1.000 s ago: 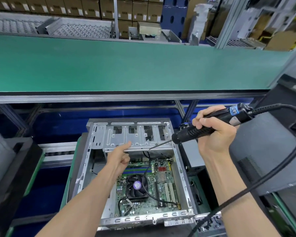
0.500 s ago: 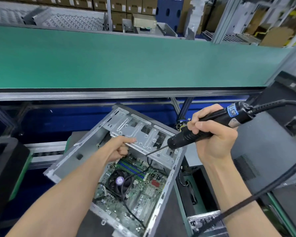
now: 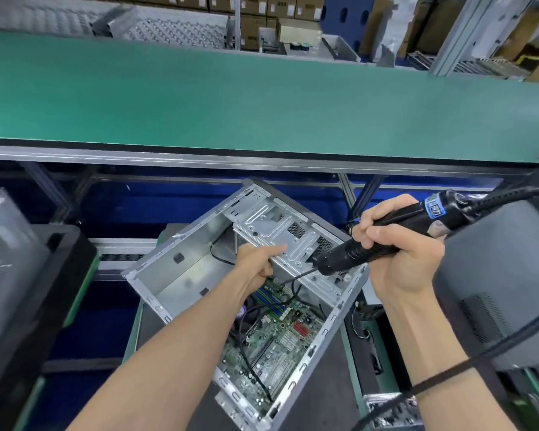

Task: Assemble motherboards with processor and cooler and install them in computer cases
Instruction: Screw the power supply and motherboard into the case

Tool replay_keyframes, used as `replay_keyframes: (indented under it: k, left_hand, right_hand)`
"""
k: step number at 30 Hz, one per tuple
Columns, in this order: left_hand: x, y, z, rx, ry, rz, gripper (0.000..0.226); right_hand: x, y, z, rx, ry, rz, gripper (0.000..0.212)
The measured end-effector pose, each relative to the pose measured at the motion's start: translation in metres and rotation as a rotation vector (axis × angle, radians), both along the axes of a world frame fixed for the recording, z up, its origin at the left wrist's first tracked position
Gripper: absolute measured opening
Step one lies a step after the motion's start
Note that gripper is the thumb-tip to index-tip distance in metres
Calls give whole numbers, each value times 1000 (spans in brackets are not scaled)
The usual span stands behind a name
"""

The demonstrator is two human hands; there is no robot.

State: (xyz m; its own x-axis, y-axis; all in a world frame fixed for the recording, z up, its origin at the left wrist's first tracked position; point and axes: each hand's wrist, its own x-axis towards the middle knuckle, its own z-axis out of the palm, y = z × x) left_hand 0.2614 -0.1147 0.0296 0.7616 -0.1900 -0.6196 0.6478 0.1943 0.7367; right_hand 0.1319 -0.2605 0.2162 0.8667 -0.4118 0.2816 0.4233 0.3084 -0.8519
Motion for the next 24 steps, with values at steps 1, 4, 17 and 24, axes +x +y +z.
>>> replay_keyframes:
  k: [1, 4, 17, 24]
  left_hand:
    - [2, 1, 0, -2, 19, -13, 31]
    - [6, 4, -1, -3, 46, -51, 28]
    - [24, 5, 9, 137, 58, -658, 39]
    - [17, 3, 60, 738, -424, -789, 44]
  right_hand:
    - [-1, 2, -1, -7, 1, 10, 22]
    - [0, 7, -3, -28, 5, 29, 23]
    - [-4, 26, -1, -87, 63, 118, 18]
    - [3, 39, -9, -122, 33, 136, 20]
